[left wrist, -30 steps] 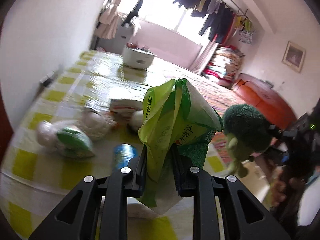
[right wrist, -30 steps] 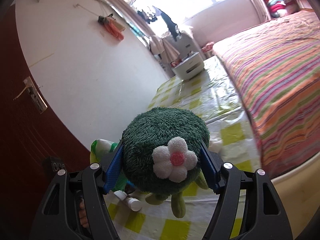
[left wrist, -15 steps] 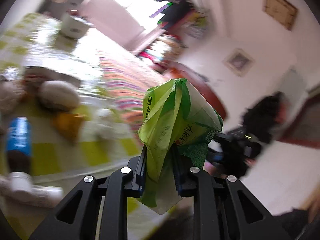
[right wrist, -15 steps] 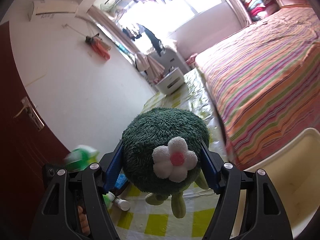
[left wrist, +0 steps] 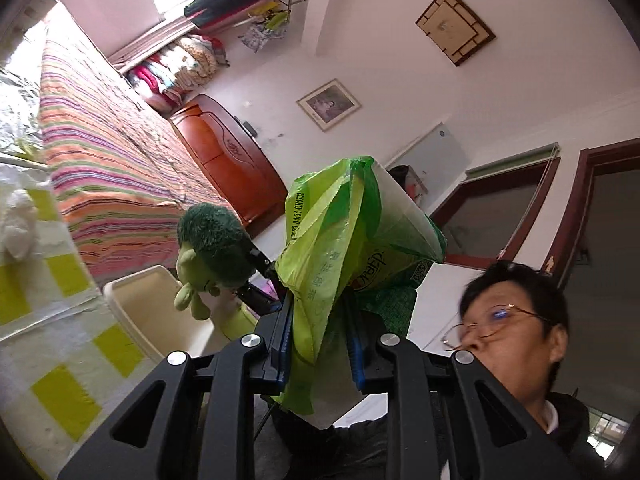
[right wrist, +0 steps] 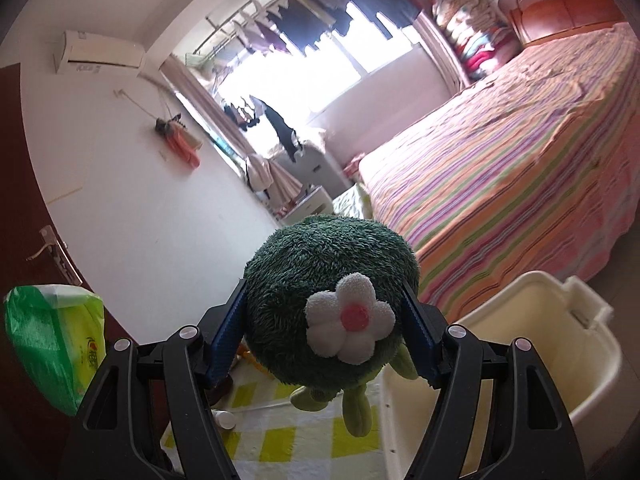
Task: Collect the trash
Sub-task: 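Carry plush toy to cream bin and open right tool while left tool lifts green bag, then lower the green plastic bag into the cream bin and open left tool, then move both tools back toward the remaining items on the table, then grasp the white crumpled tissue with the right tool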
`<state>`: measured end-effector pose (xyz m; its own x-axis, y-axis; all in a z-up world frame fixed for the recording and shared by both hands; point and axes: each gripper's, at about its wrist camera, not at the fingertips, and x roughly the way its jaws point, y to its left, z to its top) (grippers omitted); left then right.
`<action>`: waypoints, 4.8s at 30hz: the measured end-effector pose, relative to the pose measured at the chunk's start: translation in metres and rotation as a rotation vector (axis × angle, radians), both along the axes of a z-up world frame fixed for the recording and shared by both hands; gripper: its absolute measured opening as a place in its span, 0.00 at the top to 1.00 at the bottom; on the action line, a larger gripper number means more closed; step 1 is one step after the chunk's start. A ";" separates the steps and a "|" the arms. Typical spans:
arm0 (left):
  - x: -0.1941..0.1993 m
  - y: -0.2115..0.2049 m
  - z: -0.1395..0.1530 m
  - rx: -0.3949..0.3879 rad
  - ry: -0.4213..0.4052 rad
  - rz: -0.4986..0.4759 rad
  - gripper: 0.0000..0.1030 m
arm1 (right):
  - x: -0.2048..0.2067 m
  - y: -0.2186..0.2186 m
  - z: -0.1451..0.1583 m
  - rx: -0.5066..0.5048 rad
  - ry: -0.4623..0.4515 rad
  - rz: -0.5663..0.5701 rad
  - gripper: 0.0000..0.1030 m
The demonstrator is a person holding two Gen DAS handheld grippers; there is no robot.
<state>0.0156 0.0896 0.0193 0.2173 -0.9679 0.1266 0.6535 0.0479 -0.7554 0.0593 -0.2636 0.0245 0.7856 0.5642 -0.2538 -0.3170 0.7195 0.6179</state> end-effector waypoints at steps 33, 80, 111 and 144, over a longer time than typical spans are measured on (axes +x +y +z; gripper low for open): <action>0.052 -0.113 -0.036 0.209 0.150 -0.101 0.78 | -0.004 -0.070 -0.039 -0.008 0.122 -0.280 0.23; 0.065 -0.069 -0.047 1.279 0.084 0.913 0.25 | 0.012 0.014 -0.038 -0.092 0.118 -0.224 0.17; 0.007 0.112 -0.034 1.240 0.258 1.227 0.25 | 0.100 0.250 -0.065 -0.541 0.231 0.178 0.17; 0.015 0.204 -0.062 1.143 0.518 1.230 0.25 | 0.166 0.268 -0.101 -0.674 0.370 0.233 0.73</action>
